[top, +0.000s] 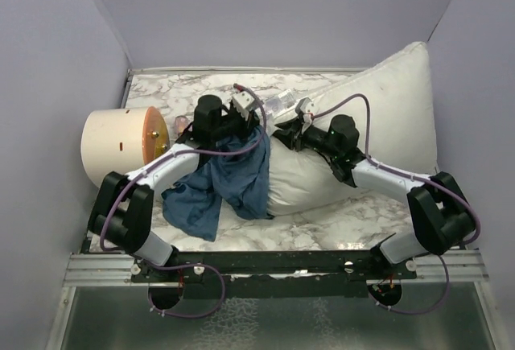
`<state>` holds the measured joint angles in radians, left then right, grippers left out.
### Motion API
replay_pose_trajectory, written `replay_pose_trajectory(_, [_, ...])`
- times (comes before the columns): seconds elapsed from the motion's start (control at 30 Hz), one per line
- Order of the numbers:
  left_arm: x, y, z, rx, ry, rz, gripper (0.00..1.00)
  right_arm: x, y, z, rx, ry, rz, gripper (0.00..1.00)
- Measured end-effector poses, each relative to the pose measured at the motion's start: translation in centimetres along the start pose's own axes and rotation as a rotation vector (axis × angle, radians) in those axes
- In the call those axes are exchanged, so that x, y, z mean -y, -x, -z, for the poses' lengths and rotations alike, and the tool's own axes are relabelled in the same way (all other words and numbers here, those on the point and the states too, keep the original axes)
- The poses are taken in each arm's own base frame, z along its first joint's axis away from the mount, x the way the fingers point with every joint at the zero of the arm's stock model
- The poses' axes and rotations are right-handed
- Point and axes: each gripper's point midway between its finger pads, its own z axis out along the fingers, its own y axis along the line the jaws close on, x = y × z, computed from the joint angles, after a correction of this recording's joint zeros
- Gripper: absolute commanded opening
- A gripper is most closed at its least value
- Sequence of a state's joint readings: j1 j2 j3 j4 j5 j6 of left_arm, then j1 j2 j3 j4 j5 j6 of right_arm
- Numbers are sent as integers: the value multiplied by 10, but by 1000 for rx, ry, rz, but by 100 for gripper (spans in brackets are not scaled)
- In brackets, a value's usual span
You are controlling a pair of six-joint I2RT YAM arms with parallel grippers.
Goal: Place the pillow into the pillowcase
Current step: Stuff the pillow into the pillowcase.
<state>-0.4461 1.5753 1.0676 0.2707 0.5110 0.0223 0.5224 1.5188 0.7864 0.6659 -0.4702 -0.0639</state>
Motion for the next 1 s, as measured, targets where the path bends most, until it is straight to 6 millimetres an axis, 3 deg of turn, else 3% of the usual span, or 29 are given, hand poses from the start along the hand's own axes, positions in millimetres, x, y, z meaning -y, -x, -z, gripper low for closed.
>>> replay_pose_trajectory(0.07, [12, -5, 13, 42, -7, -60, 0, -13, 3, 8, 8, 49, 0, 52])
replay_pose_trajectory(0.27, [27, 23, 33, 146, -11, -162, 0, -35, 36, 25, 15, 143, -23, 81])
replay_pose_trajectory(0.4, [27, 24, 33, 146, -11, -164, 0, -31, 71, 28, -4, 137, -27, 95])
replay_pose_trajectory(0.5, [27, 26, 33, 149, -10, -171, 0, -19, 104, 31, -4, 86, -3, 100])
replay_pose_trajectory(0.67, [17, 43, 34, 149, 2, -201, 0, 20, 160, 33, -7, -29, 64, 100])
replay_pose_trajectory(0.77, [10, 58, 33, 152, 4, -226, 0, 64, 181, 32, -26, -105, 76, 100])
replay_pose_trajectory(0.9, [4, 72, 30, 145, -3, -265, 0, 119, 174, 24, -128, -166, 45, 99])
replay_pose_trajectory(1.0, [-1, 81, 27, 144, -10, -290, 0, 134, 160, 6, -203, -137, 16, 99])
